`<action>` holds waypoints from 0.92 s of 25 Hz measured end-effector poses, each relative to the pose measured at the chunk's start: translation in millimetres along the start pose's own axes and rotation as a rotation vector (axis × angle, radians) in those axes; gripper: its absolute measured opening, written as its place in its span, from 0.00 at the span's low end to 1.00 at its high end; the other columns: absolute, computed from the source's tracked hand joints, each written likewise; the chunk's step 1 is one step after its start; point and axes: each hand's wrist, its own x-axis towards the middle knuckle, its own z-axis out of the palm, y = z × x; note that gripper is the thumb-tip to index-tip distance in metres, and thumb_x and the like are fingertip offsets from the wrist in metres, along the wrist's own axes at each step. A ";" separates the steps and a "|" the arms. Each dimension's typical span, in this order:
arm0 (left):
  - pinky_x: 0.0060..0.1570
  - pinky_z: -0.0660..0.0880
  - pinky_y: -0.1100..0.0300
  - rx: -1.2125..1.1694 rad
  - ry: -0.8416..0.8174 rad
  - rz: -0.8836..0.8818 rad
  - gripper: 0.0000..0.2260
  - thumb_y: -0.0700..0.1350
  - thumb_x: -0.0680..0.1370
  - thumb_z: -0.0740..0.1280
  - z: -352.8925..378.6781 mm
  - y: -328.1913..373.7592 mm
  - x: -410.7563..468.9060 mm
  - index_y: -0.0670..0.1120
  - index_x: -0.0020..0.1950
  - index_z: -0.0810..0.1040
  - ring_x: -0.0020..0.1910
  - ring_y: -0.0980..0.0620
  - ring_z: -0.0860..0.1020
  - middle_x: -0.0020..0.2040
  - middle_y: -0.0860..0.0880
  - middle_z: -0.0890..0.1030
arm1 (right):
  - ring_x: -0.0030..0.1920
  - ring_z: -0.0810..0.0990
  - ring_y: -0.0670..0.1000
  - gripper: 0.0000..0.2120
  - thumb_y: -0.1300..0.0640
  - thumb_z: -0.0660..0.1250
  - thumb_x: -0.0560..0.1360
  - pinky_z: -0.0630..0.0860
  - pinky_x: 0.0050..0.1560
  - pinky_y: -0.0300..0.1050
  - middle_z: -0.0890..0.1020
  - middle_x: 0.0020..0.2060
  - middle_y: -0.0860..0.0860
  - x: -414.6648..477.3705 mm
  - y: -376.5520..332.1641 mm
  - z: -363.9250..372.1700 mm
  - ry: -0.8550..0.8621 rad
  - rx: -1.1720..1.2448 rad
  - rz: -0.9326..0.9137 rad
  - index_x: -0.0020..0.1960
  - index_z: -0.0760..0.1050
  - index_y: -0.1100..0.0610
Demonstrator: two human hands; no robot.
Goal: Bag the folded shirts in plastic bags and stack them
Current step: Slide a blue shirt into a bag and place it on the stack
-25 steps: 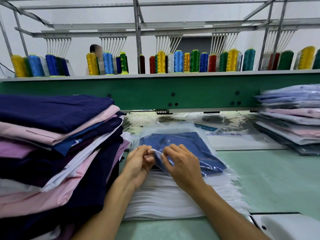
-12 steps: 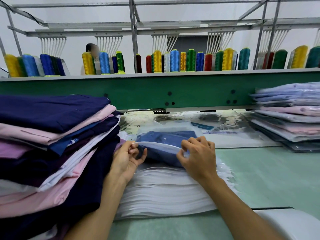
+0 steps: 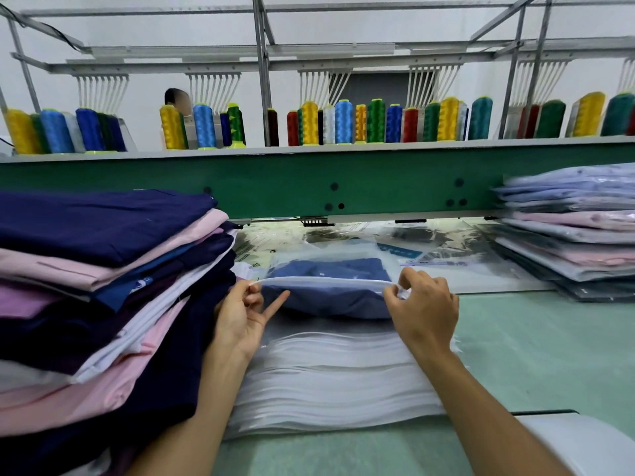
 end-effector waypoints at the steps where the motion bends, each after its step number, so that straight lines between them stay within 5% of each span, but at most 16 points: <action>1: 0.57 0.77 0.35 -0.023 0.006 -0.005 0.12 0.35 0.81 0.59 -0.3 0.4 0.8 0.46 0.38 0.66 0.24 0.58 0.62 0.29 0.52 0.66 | 0.38 0.70 0.55 0.09 0.55 0.69 0.71 0.64 0.35 0.45 0.71 0.29 0.44 0.8 0.6 -0.6 0.021 0.046 0.055 0.37 0.69 0.51; 8: 0.66 0.71 0.36 -0.192 0.138 0.018 0.11 0.37 0.82 0.57 6.0 3.0 1.6 0.46 0.40 0.67 0.24 0.57 0.62 0.30 0.52 0.66 | 0.30 0.70 0.58 0.10 0.59 0.66 0.73 0.63 0.29 0.46 0.71 0.27 0.50 5.3 5.4 1.1 0.129 0.339 0.304 0.38 0.65 0.55; 11: 0.63 0.73 0.36 -0.242 0.258 -0.015 0.13 0.50 0.80 0.64 23.2 0.7 -3.0 0.45 0.40 0.70 0.31 0.55 0.69 0.35 0.48 0.71 | 0.27 0.66 0.52 0.10 0.59 0.65 0.72 0.64 0.28 0.46 0.67 0.26 0.47 5.0 0.5 0.0 0.190 0.431 0.249 0.38 0.63 0.53; 13: 0.59 0.75 0.37 -0.139 0.251 -0.099 0.18 0.60 0.77 0.68 42.1 -7.8 -10.7 0.44 0.47 0.74 0.44 0.48 0.75 0.47 0.44 0.75 | 0.27 0.68 0.47 0.07 0.55 0.62 0.71 0.65 0.28 0.40 0.68 0.26 0.47 4.9 -3.7 -1.1 0.224 0.507 0.240 0.39 0.63 0.51; 15: 0.55 0.76 0.39 0.072 0.205 -0.208 0.18 0.57 0.76 0.71 62.8 -27.1 -14.9 0.46 0.58 0.75 0.51 0.41 0.76 0.57 0.42 0.76 | 0.28 0.68 0.47 0.06 0.54 0.60 0.70 0.63 0.28 0.38 0.67 0.27 0.48 2.7 -9.1 -0.6 0.222 0.595 0.200 0.38 0.63 0.51; 18: 0.50 0.78 0.33 0.270 0.236 -0.313 0.22 0.43 0.76 0.70 90.9 -51.9 -9.1 0.45 0.68 0.69 0.57 0.33 0.76 0.62 0.38 0.75 | 0.29 0.65 0.49 0.08 0.59 0.62 0.70 0.67 0.31 0.48 0.68 0.28 0.50 -2.9 -20.2 -1.2 0.123 0.740 0.102 0.36 0.63 0.55; 21: 0.53 0.78 0.33 0.446 0.363 -0.229 0.21 0.36 0.77 0.62 106.6 -62.3 11.0 0.42 0.70 0.66 0.57 0.34 0.78 0.62 0.36 0.76 | 0.30 0.64 0.51 0.10 0.61 0.63 0.68 0.66 0.31 0.54 0.67 0.27 0.49 -4.1 -34.4 -9.1 -0.060 0.829 0.009 0.34 0.63 0.56; 23: 0.56 0.78 0.43 0.611 0.428 -0.069 0.18 0.37 0.79 0.61 112.9 -64.5 21.5 0.41 0.69 0.66 0.55 0.38 0.79 0.61 0.38 0.77 | 0.30 0.64 0.48 0.09 0.55 0.62 0.67 0.65 0.32 0.54 0.67 0.26 0.49 2.7 -42.7 -16.5 -0.214 0.883 -0.047 0.33 0.63 0.54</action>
